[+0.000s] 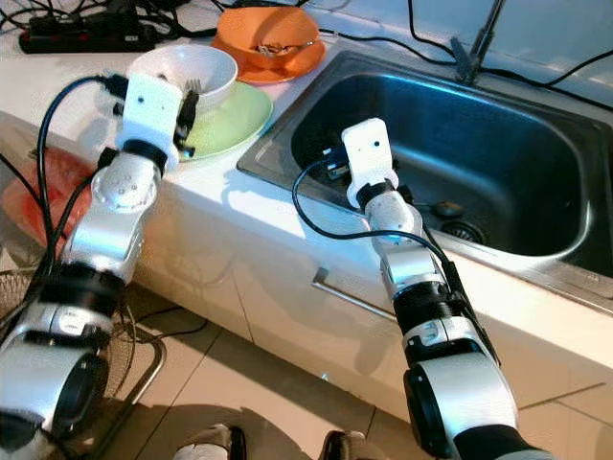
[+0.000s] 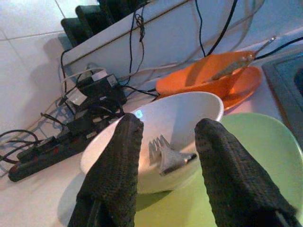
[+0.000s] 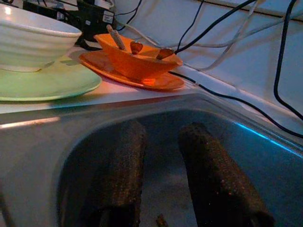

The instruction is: Kitchen organization

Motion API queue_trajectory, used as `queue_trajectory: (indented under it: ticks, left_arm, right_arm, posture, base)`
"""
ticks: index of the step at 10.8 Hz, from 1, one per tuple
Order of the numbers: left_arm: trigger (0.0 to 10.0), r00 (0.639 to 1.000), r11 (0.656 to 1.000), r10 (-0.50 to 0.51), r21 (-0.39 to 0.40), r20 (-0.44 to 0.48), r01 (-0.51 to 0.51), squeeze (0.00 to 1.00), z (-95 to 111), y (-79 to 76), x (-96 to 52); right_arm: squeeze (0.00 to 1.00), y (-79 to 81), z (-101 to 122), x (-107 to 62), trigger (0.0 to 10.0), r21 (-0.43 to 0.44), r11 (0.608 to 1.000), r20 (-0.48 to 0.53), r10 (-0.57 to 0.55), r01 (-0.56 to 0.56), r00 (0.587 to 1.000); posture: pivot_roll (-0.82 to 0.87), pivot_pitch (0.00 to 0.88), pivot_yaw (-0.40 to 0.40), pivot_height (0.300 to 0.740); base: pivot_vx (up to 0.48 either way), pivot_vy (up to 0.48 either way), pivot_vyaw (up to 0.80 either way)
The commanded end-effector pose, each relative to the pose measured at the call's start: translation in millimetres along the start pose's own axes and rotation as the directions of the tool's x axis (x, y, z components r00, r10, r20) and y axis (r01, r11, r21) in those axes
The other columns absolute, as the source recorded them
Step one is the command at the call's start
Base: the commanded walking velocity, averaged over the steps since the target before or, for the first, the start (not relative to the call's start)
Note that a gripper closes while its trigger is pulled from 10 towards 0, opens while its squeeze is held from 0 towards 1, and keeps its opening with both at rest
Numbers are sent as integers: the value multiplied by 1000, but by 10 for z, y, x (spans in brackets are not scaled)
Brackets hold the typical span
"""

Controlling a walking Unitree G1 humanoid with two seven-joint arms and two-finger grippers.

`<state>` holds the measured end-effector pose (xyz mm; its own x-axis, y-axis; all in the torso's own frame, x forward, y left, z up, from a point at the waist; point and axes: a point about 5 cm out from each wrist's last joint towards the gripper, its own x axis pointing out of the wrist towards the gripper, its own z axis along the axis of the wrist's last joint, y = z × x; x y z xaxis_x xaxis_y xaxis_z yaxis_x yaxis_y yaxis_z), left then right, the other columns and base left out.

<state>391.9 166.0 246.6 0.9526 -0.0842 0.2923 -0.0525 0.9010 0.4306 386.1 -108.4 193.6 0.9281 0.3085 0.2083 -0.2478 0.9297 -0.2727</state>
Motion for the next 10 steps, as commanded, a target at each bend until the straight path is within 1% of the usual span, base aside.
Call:
queue_trajectory:
  ticks: [1, 2, 5, 6, 7, 10]
  left_arm:
    - [10000, 1000, 1000, 3, 18, 7, -3, 0, 17, -26, 27]
    - [10000, 1000, 999, 0, 38, -8, 0, 0, -10, -45, 43]
    - [10000, 999, 999, 9, 34, -44, -7, 0, -81, -80, 79]
    - [2314, 999, 999, 11, 31, -44, -9, 0, -84, -83, 84]
    - [0, 999, 999, 13, 30, -39, -12, 0, -76, -79, 89]
    - [0, 1000, 1000, 16, 27, -27, -15, 0, -66, -71, 102]
  right_arm:
    - [0, -24, 8, -1, 10000, 19, 1000, 5, -11, 11, 1000]
    - [0, -27, 8, -3, 10000, 18, 1000, 6, -11, 11, 1000]
    - [0, -34, 13, -2, 10000, 17, 1000, 7, -14, 14, 1000]
    - [0, -35, 13, 0, 10000, 17, 1000, 7, -14, 13, 1000]
    - [0, -34, 12, 1, 10000, 17, 1000, 6, -14, 14, 1000]
    - [0, -30, 14, 3, 10000, 17, 1000, 7, -12, 12, 1000]
  posture:
    - [98, 116, -48, 740]
    - [95, 116, -48, 740]
    - [92, 114, -48, 740]
    - [94, 114, -48, 740]
    - [93, 113, -48, 740]
    - [96, 112, -47, 740]
  base:
    - [0, 0, 0]
    - [0, 0, 0]
    - [0, 0, 0]
    - [0, 0, 0]
    - [0, 0, 0]
    - [0, 0, 0]
